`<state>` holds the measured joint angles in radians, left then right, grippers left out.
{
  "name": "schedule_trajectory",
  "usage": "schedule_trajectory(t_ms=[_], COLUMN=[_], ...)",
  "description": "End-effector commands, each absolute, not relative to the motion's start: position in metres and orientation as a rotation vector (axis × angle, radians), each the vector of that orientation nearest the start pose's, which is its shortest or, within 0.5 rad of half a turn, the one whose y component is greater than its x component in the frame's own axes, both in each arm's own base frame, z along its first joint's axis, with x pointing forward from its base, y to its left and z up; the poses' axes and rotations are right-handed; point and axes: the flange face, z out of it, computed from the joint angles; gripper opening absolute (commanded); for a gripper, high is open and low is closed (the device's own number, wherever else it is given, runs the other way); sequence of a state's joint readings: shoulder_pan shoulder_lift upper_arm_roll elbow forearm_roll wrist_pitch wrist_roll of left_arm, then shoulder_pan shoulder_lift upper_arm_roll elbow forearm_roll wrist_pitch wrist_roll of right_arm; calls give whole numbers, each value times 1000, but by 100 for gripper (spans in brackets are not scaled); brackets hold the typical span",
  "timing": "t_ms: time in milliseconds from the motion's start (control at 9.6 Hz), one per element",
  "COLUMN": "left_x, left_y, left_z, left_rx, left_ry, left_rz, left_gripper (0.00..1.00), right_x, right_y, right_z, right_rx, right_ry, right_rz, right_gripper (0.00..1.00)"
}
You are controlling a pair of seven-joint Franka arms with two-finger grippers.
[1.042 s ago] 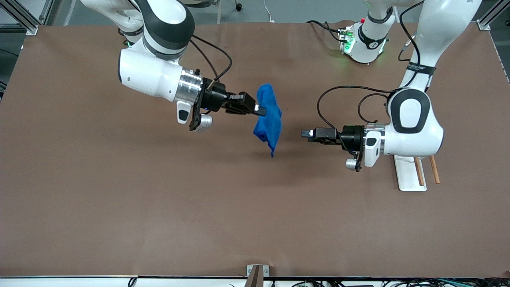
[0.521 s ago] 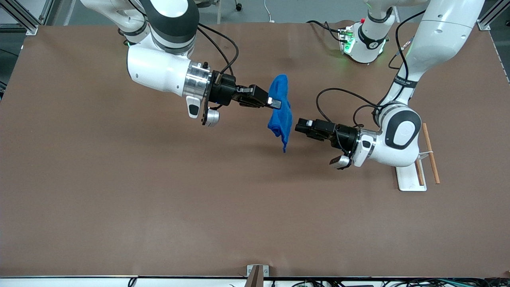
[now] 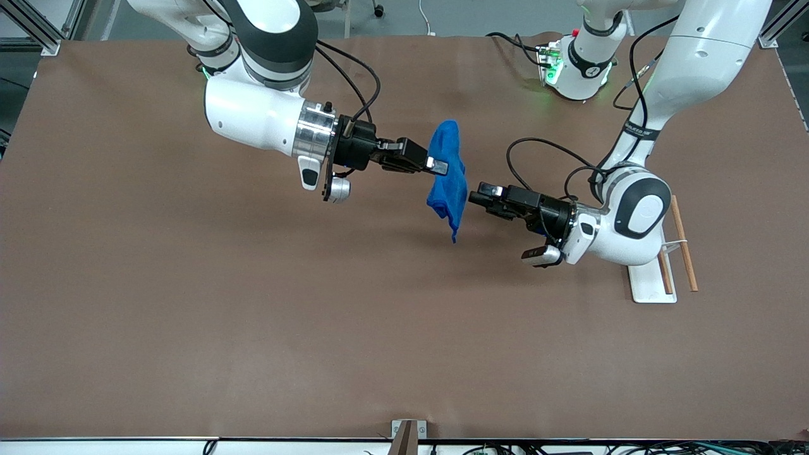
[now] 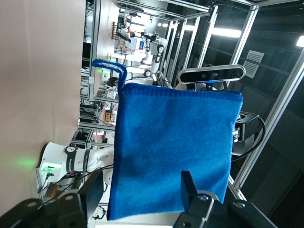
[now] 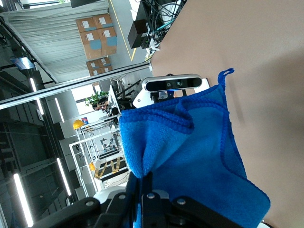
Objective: Right arm passes towel to left arm to hang
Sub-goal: 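Grasp the hanging towel with the left gripper beside the right gripper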
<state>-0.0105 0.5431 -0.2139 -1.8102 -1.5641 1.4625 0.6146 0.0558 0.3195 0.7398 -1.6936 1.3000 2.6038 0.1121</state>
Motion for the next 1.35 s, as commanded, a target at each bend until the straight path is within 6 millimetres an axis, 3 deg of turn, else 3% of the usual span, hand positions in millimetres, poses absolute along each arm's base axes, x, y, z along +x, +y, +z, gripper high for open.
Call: schedule_trajectory(t_ms=[0, 521, 729, 1042, 1250], left_x=[581, 580, 580, 581, 581], left_y=[-241, -256, -253, -244, -242], left_z=[279, 291, 295, 299, 305], left_rx=[1358, 1290, 1276, 1268, 1271], left_ry=[-83, -71, -75, -71, -78], left_rz=[-327, -317, -324, -325, -320], left_gripper=[72, 66, 54, 28, 19], right_x=[525, 522, 522, 522, 522], right_y=[429, 432, 432, 432, 432], right_z=[514, 513, 513, 513, 513], right_rx=[-1828, -1820, -1820, -1820, -1820], right_ry=[404, 415, 415, 415, 415], right_rz=[81, 91, 91, 91, 91], right_gripper=[0, 0, 0, 0, 0])
